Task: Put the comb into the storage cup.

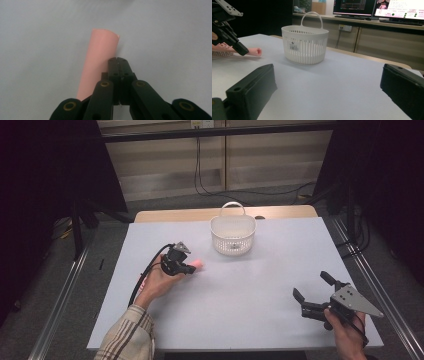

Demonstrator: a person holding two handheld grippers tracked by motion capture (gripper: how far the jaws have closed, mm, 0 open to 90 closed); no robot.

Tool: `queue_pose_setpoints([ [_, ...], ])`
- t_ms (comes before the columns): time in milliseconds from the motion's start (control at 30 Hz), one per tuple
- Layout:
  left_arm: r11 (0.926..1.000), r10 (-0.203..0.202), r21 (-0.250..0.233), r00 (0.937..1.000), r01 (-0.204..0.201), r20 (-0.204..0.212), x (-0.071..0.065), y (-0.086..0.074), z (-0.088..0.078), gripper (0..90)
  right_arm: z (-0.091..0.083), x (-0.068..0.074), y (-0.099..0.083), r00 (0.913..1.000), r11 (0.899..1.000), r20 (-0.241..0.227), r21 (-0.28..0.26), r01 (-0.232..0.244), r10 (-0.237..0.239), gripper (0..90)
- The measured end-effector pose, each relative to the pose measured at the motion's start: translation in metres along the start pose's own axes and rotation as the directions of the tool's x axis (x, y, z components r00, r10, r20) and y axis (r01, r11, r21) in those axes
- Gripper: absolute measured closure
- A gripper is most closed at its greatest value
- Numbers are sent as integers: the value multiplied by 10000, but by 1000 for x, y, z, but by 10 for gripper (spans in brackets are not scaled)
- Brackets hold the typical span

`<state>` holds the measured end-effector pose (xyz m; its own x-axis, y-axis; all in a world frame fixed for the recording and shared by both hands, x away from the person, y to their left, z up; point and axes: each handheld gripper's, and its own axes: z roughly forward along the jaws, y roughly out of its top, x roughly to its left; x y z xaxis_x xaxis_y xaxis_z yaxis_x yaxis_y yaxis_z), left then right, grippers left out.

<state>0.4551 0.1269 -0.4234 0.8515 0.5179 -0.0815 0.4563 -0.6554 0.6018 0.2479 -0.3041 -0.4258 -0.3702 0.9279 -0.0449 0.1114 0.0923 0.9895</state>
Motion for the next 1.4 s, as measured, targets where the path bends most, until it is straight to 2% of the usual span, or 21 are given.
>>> queue_pose_setpoints([
  [67,9998,11,-186,9998,-8,179,0,0,-4,900,0,0,0,10000,10000,9,7,-65,65,0],
  [133,9994,45,-354,9999,-40,161,-2,0,-8,900,0,0,0,10000,10000,14,-5,-47,47,0],
  [200,9979,-28,-649,9992,54,404,-2,-1,-11,900,0,0,0,10000,10000,-26,-22,-33,33,0],
  [267,9977,153,-659,9994,-133,296,-4,-2,-14,900,0,0,0,10000,10000,-37,-30,-50,50,0],
  [367,9953,186,-957,9994,-157,292,-4,-3,-22,893,0,0,0,10000,10000,-18,-21,-75,75,0],
  [433,9926,286,-1191,9993,-257,221,-5,-4,-28,825,0,0,0,10000,10000,-14,-22,-84,84,0],
  [533,9884,248,-1506,9995,-217,190,-4,-5,-36,790,0,0,0,10000,10000,-31,-37,-75,75,0],
  [600,9864,245,-1629,9997,-226,94,-4,-6,-40,737,0,0,0,10000,10000,-49,-31,-78,78,0],
  [700,9826,215,-1848,9996,-175,195,-5,-7,-44,572,0,0,0,10000,10000,-74,-26,-61,61,0],
  [767,9832,400,-1787,9992,-383,63,-7,-7,-45,529,0,0,0,10000,10000,-72,-52,-61,60,0],
  [867,9812,426,-1874,9989,-458,-209,-7,-7,-49,424,0,0,0,10000,10000,-61,-48,-60,60,0],
  [1000,9779,194,-2068,9979,-319,-620,-6,-7,-54,145,0,0,0,10000,10000,-72,-61,-67,66,0],
  [1133,9743,-124,-2250,9991,31,-401,-4,-9,-62,42,0,0,0,9999,10000,-85,-47,-64,64,0],
  [1267,9681,-337,-2499,9975,173,-616,-2,-10,-68,45,0,1,0,9999,9999,-99,-91,-73,72,0],
  [1400,9553,-507,-2940,9968,304,-617,0,-12,-75,44,0,1,0,9999,9999,-99,-75,-86,85,0],
])
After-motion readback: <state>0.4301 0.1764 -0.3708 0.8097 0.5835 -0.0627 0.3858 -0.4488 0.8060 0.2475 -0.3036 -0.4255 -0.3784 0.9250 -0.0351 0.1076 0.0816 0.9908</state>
